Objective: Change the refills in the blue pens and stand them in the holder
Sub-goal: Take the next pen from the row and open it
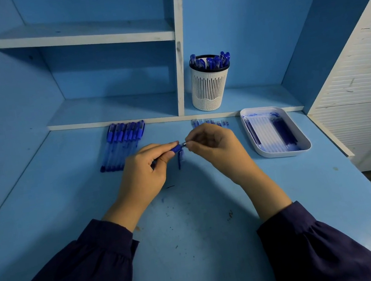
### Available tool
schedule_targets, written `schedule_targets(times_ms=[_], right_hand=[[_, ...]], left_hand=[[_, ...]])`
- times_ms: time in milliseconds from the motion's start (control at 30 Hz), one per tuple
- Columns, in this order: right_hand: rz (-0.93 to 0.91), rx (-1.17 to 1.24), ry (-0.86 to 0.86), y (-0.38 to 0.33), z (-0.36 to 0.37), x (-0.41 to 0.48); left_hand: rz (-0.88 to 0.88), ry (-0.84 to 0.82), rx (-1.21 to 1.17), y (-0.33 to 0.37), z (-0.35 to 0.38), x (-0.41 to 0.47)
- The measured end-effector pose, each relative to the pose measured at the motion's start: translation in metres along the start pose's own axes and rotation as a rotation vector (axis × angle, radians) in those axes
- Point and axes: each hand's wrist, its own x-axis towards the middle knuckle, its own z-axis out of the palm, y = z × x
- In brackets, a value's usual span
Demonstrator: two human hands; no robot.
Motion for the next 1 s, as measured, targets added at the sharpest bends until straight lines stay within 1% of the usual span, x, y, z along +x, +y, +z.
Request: schedule_targets(times_ms=[100,200,233,333,367,500,633,767,1000], right_hand=[[0.020,0.060,-0.016,-0.0020,-0.0004,-0.0013],[0.033,-0.085,-0.010,-0.0011,0.0008,-0.0020],[0.033,-0.096,-0.012,-0.0009,0.0004,-0.0016],[0.048,0.049,-0.023,-0.0025,-0.0014,-0.0020],[0.058,0.065,-0.014,-0.0029,-0.0013,-0.0023],[0.072,-0.023,-0.004,-0.0018,-0.0002,-0.0024],[0.101,0.127,-0.022,-0.0036,-0.0015,-0.0030],[0.114,0.079,-0.013,-0.0027,-0.0008,-0.0036],[0.119,0.129,0.048,-0.0006,-0.0081,-0.0027]], left_hand=[[0.001,-0.006,0.004,-0.0006,0.0001,-0.0006],[-0.009,-0.012,0.010,0.0011,0.0000,-0.0004],[-0.007,-0.012,0.009,0.0014,0.0000,-0.0003],[0.005,-0.024,0.009,0.0010,-0.0001,-0.0002],[0.002,-0.027,0.008,0.0006,-0.0003,-0.0004],[0.000,-0.016,0.005,0.0006,-0.0002,-0.0007],[0.003,-0.028,0.008,-0.0003,0.0000,-0.0005],[-0.006,-0.029,0.008,0.0005,-0.0003,-0.0005],[-0.041,-0.031,-0.002,0.0008,-0.0003,-0.0011]])
